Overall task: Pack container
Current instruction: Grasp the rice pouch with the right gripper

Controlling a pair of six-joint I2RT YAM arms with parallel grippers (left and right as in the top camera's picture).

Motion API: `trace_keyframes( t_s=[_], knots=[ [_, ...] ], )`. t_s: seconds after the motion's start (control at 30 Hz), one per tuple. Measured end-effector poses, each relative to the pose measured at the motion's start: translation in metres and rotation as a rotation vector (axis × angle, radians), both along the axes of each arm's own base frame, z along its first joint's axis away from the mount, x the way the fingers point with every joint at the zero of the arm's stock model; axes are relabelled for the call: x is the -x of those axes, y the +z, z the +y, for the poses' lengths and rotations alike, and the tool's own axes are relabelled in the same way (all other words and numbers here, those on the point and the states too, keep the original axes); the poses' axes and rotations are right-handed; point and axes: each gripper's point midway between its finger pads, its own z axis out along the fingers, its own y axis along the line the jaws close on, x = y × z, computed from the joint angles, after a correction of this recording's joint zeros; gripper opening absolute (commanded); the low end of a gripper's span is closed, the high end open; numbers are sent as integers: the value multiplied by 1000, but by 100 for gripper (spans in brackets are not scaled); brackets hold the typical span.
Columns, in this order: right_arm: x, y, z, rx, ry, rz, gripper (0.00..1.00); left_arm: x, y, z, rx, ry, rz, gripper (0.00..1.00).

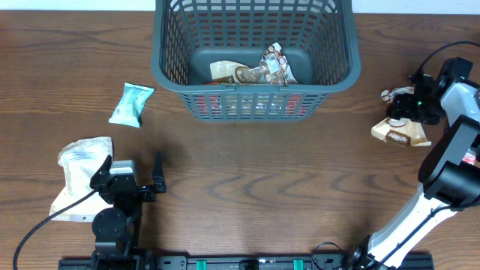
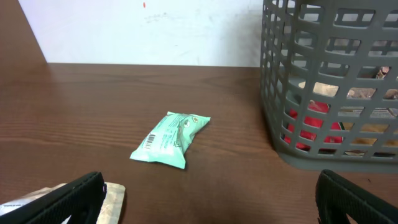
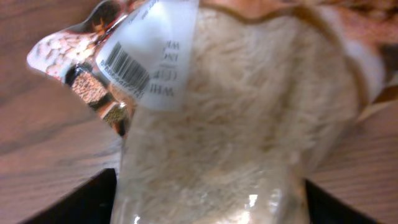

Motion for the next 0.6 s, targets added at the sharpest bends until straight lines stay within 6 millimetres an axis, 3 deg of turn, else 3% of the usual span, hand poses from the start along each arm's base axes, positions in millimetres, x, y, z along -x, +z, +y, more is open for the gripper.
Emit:
trace_keyframes(
  t_s=[0.1, 0.23, 0.37, 0.47, 0.6],
  knots=[
    [-1, 0, 5, -27, 6, -7, 31, 0, 0, 0, 0, 0, 0, 99],
    [-1, 1, 10, -55, 7, -12, 27, 0, 0, 0, 0, 0, 0, 99],
    [-2, 1, 16, -79, 17, -16, 7, 0, 0, 0, 0, 0, 0, 99],
    [-5, 3, 22, -98, 16, -26, 1, 0, 0, 0, 0, 0, 0, 99],
    [-10, 5, 30, -102, 27, -35, 1, 0, 0, 0, 0, 0, 0, 99]
  ],
)
